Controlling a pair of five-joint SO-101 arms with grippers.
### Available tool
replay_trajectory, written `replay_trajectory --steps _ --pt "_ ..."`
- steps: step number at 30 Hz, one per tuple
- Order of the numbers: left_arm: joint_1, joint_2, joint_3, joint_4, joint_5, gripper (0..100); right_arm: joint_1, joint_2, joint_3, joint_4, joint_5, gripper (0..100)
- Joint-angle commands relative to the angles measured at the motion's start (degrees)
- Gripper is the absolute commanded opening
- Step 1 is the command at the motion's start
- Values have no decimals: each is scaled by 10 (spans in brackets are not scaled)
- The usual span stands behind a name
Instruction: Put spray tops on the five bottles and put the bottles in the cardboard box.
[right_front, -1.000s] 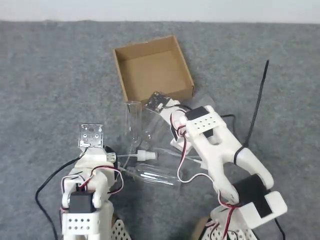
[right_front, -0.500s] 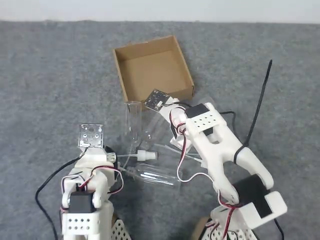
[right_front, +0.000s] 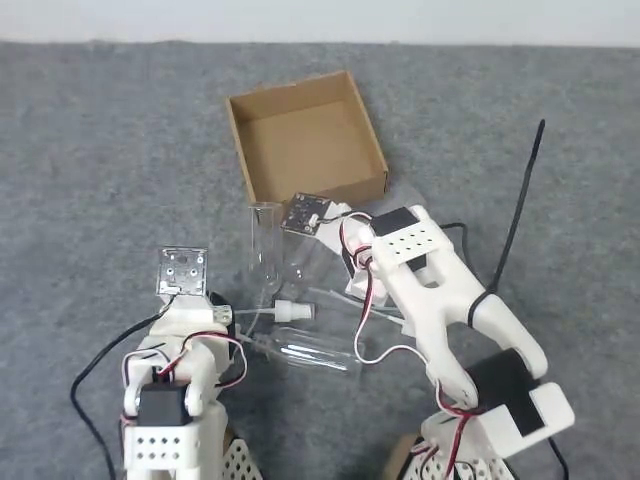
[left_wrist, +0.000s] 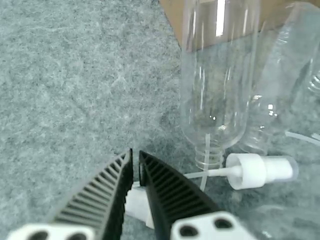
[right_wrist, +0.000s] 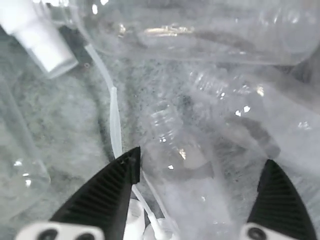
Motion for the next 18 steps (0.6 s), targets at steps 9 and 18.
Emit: replay_trajectory --steps 9,18 --pt "-1 -9 -7 4 4 12 6 28 12 -1 32 324" --pt "-1 -10 -7 4 4 12 7 73 -19 0 26 309"
